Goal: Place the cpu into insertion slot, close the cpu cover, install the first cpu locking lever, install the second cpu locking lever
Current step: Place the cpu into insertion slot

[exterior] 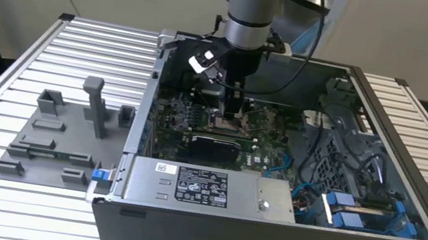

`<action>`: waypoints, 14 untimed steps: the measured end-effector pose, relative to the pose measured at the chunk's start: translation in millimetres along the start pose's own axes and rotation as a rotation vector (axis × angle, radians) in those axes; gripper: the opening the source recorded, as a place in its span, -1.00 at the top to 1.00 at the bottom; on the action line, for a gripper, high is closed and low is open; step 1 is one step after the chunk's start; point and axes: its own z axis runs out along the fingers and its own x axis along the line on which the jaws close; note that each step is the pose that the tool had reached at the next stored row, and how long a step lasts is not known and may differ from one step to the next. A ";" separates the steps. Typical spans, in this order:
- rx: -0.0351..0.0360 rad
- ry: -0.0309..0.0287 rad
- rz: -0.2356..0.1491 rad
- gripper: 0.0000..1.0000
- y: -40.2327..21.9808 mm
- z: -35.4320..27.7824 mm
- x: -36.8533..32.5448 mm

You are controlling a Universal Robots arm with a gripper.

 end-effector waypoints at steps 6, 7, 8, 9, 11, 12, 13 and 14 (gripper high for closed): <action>0.0001 -0.0002 0.000 -0.07 -1.1 10.7 5.1; 0.0000 -0.0001 0.000 -0.07 -1.6 12.4 5.4; -0.0001 0.0001 0.000 -0.07 -2.1 13.9 5.5; 0.0000 0.0000 0.000 -0.07 -2.7 15.0 5.5; 0.0000 0.0000 0.000 -0.07 -3.2 16.7 5.4; -0.0001 0.0000 0.000 -0.07 -3.4 17.6 5.4; -0.0001 -0.0001 0.000 -0.07 -3.5 18.3 5.4; -0.0003 -0.0001 0.001 -0.07 -3.5 18.9 5.3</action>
